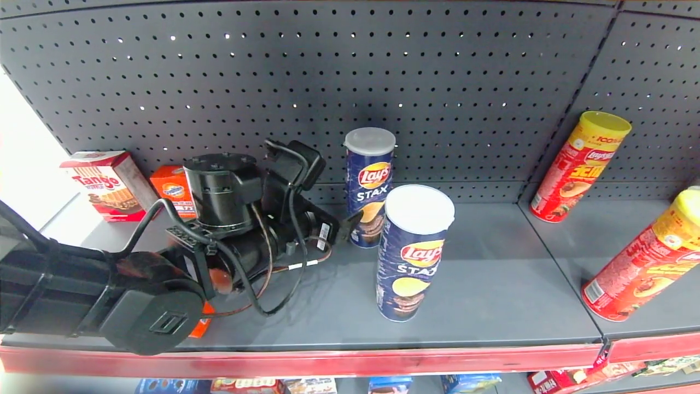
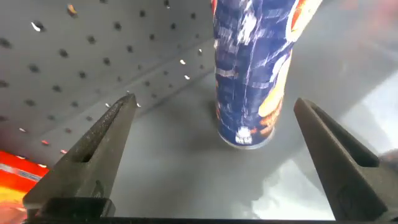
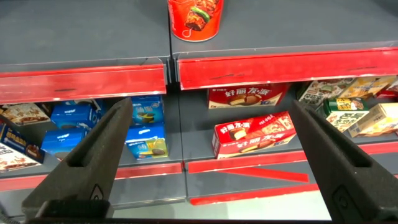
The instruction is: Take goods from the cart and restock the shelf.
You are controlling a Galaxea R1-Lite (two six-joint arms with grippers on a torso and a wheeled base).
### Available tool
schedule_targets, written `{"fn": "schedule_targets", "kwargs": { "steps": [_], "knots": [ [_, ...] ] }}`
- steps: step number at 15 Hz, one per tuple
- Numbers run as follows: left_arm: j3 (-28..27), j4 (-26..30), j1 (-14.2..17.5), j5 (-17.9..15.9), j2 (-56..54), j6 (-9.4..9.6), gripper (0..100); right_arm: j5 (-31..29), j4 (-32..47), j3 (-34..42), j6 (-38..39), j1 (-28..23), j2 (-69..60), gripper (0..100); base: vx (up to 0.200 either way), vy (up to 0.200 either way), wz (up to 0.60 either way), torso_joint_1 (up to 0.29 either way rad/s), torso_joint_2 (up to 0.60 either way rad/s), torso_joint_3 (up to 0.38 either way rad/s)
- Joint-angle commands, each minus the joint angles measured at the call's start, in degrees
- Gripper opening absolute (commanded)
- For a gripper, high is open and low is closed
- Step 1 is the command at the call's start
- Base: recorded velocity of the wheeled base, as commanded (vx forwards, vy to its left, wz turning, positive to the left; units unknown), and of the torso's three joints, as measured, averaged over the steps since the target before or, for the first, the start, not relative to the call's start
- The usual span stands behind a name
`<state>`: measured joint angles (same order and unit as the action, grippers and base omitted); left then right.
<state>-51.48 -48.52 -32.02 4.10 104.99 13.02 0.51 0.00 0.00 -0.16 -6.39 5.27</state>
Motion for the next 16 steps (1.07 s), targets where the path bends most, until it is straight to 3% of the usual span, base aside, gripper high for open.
{"fn": "schedule_targets", "kwargs": {
  "steps": [1,5,16],
  "knots": [
    [-0.7,0.0,-0.2,1.1,0.2,0.25,100,0.0,0.0,0.0,0.0,0.0,0.1,100,0.000,0.000,0.00,0.000,0.00,0.000],
    [-1.6,0.0,1.9,4.0,0.1,0.25,100,0.0,0.0,0.0,0.0,0.0,0.1,100,0.000,0.000,0.00,0.000,0.00,0.000],
    [-5.3,-0.1,2.5,5.0,4.1,-0.19,100,0.0,0.0,0.0,0.0,0.0,0.1,100,0.000,0.000,0.00,0.000,0.00,0.000]
  ]
}}
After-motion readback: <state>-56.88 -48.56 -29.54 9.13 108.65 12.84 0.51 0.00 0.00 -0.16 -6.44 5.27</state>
